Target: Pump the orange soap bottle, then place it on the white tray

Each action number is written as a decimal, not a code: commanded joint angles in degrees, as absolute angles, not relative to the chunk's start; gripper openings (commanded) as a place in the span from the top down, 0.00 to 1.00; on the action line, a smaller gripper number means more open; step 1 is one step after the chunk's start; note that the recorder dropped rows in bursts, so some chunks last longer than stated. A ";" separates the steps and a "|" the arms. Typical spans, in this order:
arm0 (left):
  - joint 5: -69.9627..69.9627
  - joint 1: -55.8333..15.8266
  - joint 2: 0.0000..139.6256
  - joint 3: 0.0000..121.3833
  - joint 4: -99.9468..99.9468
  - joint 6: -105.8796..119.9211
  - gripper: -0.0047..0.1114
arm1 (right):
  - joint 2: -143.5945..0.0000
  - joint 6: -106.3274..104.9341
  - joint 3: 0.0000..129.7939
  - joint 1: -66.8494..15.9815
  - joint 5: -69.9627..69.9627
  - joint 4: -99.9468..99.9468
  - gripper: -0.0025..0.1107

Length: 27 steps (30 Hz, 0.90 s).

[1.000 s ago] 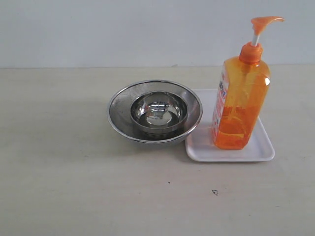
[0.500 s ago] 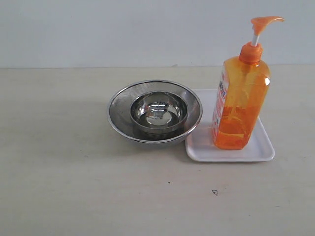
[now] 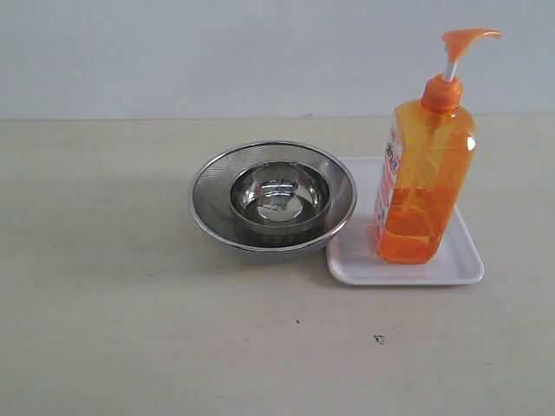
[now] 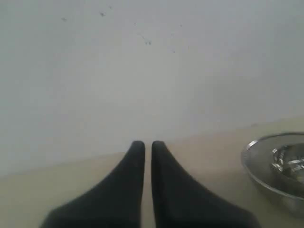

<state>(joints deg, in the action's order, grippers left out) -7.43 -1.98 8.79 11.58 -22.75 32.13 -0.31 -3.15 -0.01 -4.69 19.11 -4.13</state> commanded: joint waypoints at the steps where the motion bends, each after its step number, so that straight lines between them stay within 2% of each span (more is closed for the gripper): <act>1: -10.56 -1.74 8.41 9.21 -26.36 26.46 0.92 | 0.00 -3.34 0.00 -4.52 18.84 -3.91 0.98; 5: -8.41 -1.74 6.22 5.34 -24.32 15.68 0.92 | 0.00 -3.34 0.00 -4.52 18.84 -3.91 0.98; 9: -5.87 -1.74 1.09 0.00 -23.86 14.89 0.92 | 0.00 -3.36 0.00 -4.52 18.84 -4.07 0.98; 19: -10.63 -1.74 0.00 0.00 -5.49 -4.72 0.92 | 0.00 -3.36 0.00 -4.52 18.84 -4.07 0.98; 27: -16.79 -1.74 0.00 0.00 -4.67 1.71 0.92 | 0.00 -3.36 0.00 -4.52 18.84 -4.07 0.98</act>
<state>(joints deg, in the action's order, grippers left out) -14.88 -1.98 0.16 0.23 -5.00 -0.84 -0.31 -3.15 -0.01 -4.69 19.11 -4.13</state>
